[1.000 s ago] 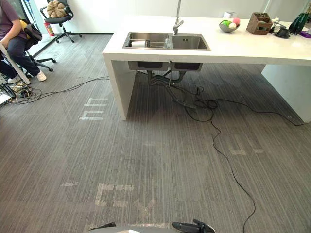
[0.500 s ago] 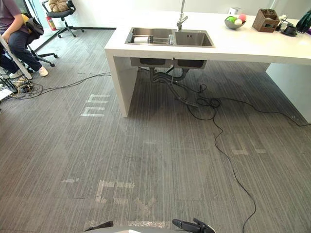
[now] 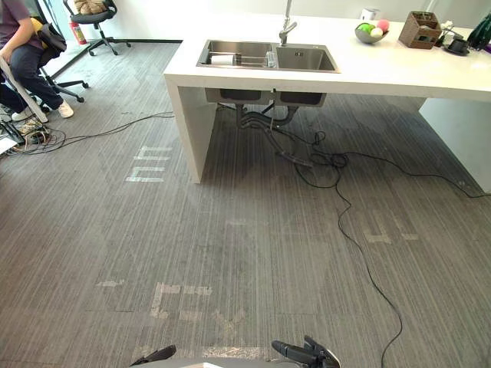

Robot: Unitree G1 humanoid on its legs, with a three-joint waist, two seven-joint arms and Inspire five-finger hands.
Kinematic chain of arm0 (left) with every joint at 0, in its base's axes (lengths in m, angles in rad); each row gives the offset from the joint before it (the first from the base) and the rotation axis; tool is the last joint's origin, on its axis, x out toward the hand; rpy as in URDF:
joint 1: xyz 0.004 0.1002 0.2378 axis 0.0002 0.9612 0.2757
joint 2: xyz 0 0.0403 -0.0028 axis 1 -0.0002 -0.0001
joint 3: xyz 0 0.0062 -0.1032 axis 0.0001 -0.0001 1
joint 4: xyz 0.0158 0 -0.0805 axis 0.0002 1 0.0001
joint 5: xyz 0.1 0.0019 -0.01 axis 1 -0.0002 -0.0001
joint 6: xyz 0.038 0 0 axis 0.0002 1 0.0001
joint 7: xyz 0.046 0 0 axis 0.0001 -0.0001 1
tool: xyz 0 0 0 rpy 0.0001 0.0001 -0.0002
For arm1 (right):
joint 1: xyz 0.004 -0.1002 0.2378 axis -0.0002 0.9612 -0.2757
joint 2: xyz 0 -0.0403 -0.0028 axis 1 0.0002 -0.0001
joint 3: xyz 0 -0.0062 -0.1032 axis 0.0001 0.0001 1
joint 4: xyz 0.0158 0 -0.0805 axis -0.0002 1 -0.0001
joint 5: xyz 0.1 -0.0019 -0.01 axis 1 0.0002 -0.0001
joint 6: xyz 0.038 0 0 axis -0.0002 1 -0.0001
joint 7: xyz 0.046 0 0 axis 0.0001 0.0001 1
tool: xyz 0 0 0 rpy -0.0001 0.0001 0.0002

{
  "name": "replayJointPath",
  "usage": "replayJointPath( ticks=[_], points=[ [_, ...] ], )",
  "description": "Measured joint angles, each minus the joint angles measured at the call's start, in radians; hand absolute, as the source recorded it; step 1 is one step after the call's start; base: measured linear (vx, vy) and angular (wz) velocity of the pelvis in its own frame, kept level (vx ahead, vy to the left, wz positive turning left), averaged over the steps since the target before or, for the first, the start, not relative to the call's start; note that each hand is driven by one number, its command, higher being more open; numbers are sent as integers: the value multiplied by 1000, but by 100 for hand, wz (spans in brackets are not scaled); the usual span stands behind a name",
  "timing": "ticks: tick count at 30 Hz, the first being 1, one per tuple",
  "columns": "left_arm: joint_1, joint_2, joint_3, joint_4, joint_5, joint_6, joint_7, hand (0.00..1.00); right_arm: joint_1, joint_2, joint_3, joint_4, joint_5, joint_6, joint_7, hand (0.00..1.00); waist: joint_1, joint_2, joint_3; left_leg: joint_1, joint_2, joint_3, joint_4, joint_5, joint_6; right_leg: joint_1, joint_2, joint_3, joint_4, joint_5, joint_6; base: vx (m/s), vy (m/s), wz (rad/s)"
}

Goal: Walk over to the sink, pick up the cup, carry it to the dishwasher, place the cup inside the dishwasher, then close the dishwasher door

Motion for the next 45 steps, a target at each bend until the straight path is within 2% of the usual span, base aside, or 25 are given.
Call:
replayJointPath(
  ticks=[4, 5, 7, 9, 11, 14, 16, 17, 18, 19, 21, 23, 24, 25, 26, 27, 29, 33, 35, 36, 37, 39, 41, 43, 45],
  points=[
    [-1, 4, 2, -1, -6, 5, 3, 100, 0, 3, -1, -6, 69, -21, 6, 100, -3, -5, 27, 23, -31, -15, 0, -7, 48, -168, -80, -26, 393, -34, -5, -83, 41, 9],
    [2, 13, 5, 2, -6, 18, 23, 100, 1, 8, -5, -11, 86, -31, 15, 100, -13, -11, 41, 46, -35, -26, 8, -16, 74, -202, -103, -40, 447, -82, -21, -12, 30, 8],
    [0, 11, 34, 19, -6, 28, 39, 100, 6, 20, -13, -12, 100, -39, 27, 100, -21, -13, 44, 50, -24, -37, 28, -34, 76, -225, -109, -62, 418, -96, -28, 16, 13, 17],
    [0, 2, 79, 27, -6, 45, 51, 100, 17, 36, -52, -27, 115, -47, 43, 100, -22, -10, 55, 58, -5, -41, 51, -60, 68, -265, -116, -94, 350, -85, -33, 62, -14, 10],
    [3, -16, 149, 26, 4, 63, 56, 100, 39, 53, -73, -72, 115, -59, 56, 100, -22, -8, 77, 73, 34, -37, 99, -114, 40, -303, -105, -110, 169, 13, -42, 196, -93, 0],
    [3, -28, 197, 25, 23, 70, 56, 100, 60, 66, -81, -107, 115, -75, 57, 100, -22, -9, 88, 93, 75, -39, 205, -222, -5, -329, -101, -80, 28, 73, -28, 302, -180, 5],
    [1, -31, 209, 27, 27, 69, 57, 100, 72, 72, -84, -125, 117, -75, 55, 100, -21, -9, 92, 122, 94, -47, 259, -299, -44, -315, -107, -46, 40, 86, -31, 420, -282, 15],
    [-6, -54, 214, 28, 44, 66, 61, 100, 77, 61, -103, -143, 143, -69, 59, 100, -25, 23, 99, 148, 138, -42, 264, -333, -51, -342, -83, -52, 141, 123, -36, 467, -320, 23],
    [-6, -63, 214, 28, 50, 63, 61, 100, 83, 58, -107, -156, 149, -70, 55, 100, -27, 35, 91, 159, 154, -42, 255, -343, -42, -366, -73, -53, 203, 115, -39, 511, -330, 27],
    [-5, -71, 217, 28, 56, 62, 62, 100, 90, 55, -114, -170, 153, -70, 48, 100, -26, 51, 82, 182, 175, -43, 253, -355, -15, -405, -63, -58, 311, 89, -78, 447, -270, 20],
    [-5, -74, 222, 25, 63, 58, 70, 100, 86, 51, -121, -172, 152, -66, 44, 100, -23, 59, 74, 157, 207, -41, 351, -310, -7, -422, -56, -75, 419, -7, -125, 682, -459, 12],
    [-5, -81, 239, 3, 64, 54, 90, 100, 89, 49, -121, -175, 148, -56, 39, 100, -28, 63, 51, 97, 240, -46, 506, -213, -5, -384, -39, -90, 419, -62, -132, 548, -372, 8],
    [-11, -103, 266, -24, 73, 35, 109, 100, 93, 46, -126, -172, 143, -50, 41, 100, -29, 75, 38, 28, 273, -67, 646, -114, -34, -339, -14, -101, 380, -79, -141, 527, -272, 2],
    [-15, -121, 289, -48, 82, -1, 128, 100, 96, 39, -127, -173, 138, -48, 41, 100, -25, 82, 34, -56, 317, -84, 808, 18, -93, -284, 25, -102, 316, -87, -153, 637, -308, -3],
    [-17, -134, 302, -66, 85, -21, 135, 100, 96, 35, -125, -174, 134, -47, 41, 100, -24, 89, 34, -108, 335, -91, 911, 32, -104, -249, 45, -100, 280, -86, -157, 531, -177, -6],
    [-24, -158, 305, -97, 109, -76, 162, 100, 91, 33, -123, -171, 134, -46, 42, 100, -25, 89, 41, -207, 344, -104, 1093, -16, -93, -162, 76, -96, 201, -80, -169, 533, -126, -1],
    [-29, -161, 248, -172, 153, -139, 213, 100, 86, 28, -79, -133, 134, -47, 57, 100, -10, 48, 69, -293, 280, -81, 1138, -139, -88, 10, 87, -70, 84, -75, -183, 533, -99, -23],
    [-25, -143, 66, -493, 282, -263, 328, 100, 74, 29, -31, -182, 128, -50, 84, 100, 24, 20, 83, -464, 229, 112, 792, -187, -51, 129, 72, -19, -5, -81, -148, 462, 35, -45],
    [-25, -111, -40, -769, 375, -342, 389, 100, 77, 26, -18, -186, 102, -59, 97, 100, 31, 4, 93, -491, 130, 147, 396, -60, -48, 186, 18, 9, -10, -141, -98, 559, 206, -30],
    [-25, -105, -57, -833, 393, -366, 404, 100, 81, 23, -17, -186, 101, -60, 99, 100, 31, 14, 87, -494, 122, 128, 323, -28, -51, 201, 18, 14, -8, -164, -87, 508, 270, -38],
    [-29, -84, -65, -937, 450, -422, 440, 100, 89, 28, 4, -176, 93, -60, 93, 100, 37, 6, 78, -479, 103, 114, 320, 106, 1, 238, 2, 42, 8, -221, -79, 540, 274, -43],
    [-71, -44, -58, -1046, 536, -479, 507, 100, 97, 42, 23, -160, 83, -63, 86, 100, 35, -27, 46, -506, 72, 111, 412, 94, 77, 237, -34, 108, 46, -230, -87, 619, 294, -22],
    [-153, -2, -57, -1134, 582, -517, 563, 100, 83, 43, 16, -137, 83, -62, 75, 100, 26, -29, 43, -530, 68, 103, 511, 23, 97, 214, -47, 137, 126, -197, -82, 601, 290, 18],
    [-231, 73, -57, -1191, 596, -544, 601, 100, 86, 44, 14, -84, 85, -50, 64, 100, 18, -47, 14, -453, 38, 104, 539, -54, 106, 191, -68, 173, 321, -106, -63, 610, 228, 14],
    [-277, 124, -55, -1197, 593, -564, 615, 100, 99, 53, 12, -54, 93, -48, 55, 100, 2, -62, -25, -358, 2, 112, 476, -82, 110, 103, -101, 195, 554, 59, 93, 546, 156, 4]
  ],
)
